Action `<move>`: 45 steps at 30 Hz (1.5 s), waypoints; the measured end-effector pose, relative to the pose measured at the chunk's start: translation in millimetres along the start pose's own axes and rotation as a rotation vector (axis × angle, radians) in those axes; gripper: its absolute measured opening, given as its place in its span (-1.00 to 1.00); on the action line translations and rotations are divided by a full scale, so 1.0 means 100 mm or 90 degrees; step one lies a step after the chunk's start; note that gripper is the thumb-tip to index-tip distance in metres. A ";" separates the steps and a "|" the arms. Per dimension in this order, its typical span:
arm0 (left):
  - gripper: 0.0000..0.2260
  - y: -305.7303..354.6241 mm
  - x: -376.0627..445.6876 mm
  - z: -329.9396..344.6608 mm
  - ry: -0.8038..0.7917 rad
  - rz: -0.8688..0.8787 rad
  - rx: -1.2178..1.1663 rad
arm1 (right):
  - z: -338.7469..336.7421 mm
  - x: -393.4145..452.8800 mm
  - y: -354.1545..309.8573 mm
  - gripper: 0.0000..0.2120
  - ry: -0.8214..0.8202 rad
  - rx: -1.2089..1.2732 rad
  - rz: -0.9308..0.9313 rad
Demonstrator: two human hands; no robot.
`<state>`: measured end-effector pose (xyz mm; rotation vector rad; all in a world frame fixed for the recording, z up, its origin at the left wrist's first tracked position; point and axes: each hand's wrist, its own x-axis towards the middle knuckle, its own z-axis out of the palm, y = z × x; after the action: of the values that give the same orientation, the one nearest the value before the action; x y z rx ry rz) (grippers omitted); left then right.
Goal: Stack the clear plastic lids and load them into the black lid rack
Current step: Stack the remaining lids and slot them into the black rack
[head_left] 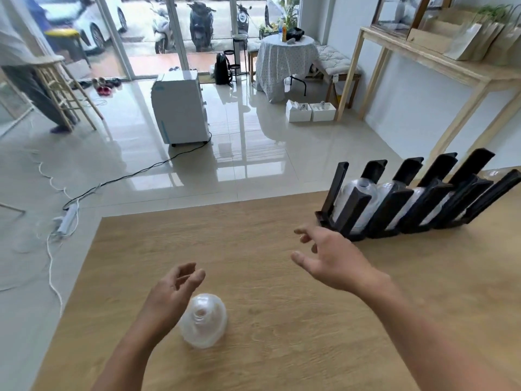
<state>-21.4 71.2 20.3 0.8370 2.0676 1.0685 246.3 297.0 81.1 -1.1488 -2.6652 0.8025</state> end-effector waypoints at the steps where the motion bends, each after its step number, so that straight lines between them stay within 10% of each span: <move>1: -0.18 -0.10 -0.07 -0.05 -0.014 -0.012 0.013 | 0.18 -0.02 -0.06 -0.41 -0.042 0.018 -0.001; 9: 0.15 -0.70 -0.36 -0.16 -0.143 -0.035 0.117 | 1.45 -0.19 -0.57 0.06 -0.256 0.115 0.004; 15: -0.12 -0.93 -0.33 0.00 -0.084 0.076 0.197 | 1.97 -0.15 -0.83 0.29 -0.233 0.087 -0.006; 45: -0.35 -0.54 -0.14 0.80 -0.194 0.155 0.037 | 1.87 -0.63 -0.24 0.04 0.034 0.162 0.081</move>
<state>36.2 70.5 -58.0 1.2257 1.7805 0.9403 216.1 160.3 -59.6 -1.2611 -2.3807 1.0798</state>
